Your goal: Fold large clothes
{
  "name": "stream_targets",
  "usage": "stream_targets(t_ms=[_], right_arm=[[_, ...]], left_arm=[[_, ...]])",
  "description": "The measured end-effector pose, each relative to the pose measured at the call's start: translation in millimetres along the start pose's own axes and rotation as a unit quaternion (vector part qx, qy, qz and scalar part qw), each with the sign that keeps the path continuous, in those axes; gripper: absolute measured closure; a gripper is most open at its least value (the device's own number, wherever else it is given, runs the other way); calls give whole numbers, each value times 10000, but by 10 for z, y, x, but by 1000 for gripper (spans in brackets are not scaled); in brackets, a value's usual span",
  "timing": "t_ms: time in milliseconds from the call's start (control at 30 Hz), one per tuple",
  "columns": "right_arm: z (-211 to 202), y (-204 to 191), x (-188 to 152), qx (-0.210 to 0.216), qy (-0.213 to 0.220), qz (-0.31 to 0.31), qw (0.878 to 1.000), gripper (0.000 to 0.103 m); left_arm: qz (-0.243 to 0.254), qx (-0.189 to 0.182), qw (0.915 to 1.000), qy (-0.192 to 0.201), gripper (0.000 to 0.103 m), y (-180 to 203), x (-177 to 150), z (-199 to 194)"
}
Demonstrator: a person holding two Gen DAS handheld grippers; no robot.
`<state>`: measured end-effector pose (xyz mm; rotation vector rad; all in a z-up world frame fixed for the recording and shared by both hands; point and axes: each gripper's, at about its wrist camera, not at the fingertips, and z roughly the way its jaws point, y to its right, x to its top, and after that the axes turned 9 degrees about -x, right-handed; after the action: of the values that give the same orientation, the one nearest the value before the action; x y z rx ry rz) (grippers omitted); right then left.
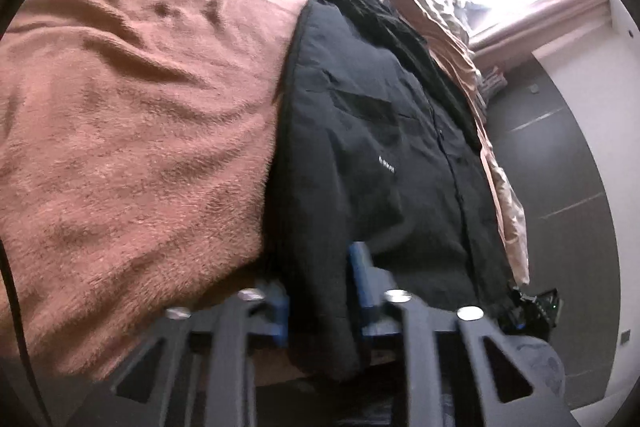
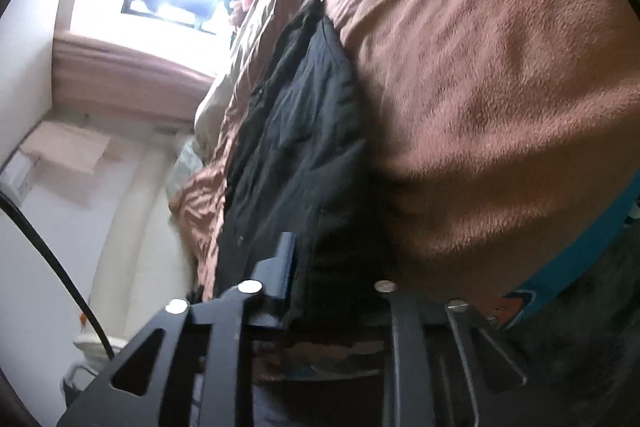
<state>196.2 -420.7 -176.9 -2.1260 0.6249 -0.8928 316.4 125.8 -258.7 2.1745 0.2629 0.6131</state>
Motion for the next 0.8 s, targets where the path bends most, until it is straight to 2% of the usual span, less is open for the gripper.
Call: stream_targets(t_ms=[33,133,433,533,800], right_arm=[[-62,-56,-44,-52,43,-112,9999,94],[-217,-280,-61,-74,191,-427,9989,97],[-905,-942,-88,432,577,-1015,9922,97],[-1118,-923,-203,563,639,-1111,9901,97],[-1517,-965,-497,697,716,-1441,9845,97]], left_arm=[[-34,-83,9999,67,92,8,-5,-41],[-77,-225,9992,323,96,87,-14,-196],[318,-447,9945,891,98,559,-41,-903],[389,-602,9915,1090,98,681,-103,-1204],[741,-699,9853,1373,98,989,-264,-1687]])
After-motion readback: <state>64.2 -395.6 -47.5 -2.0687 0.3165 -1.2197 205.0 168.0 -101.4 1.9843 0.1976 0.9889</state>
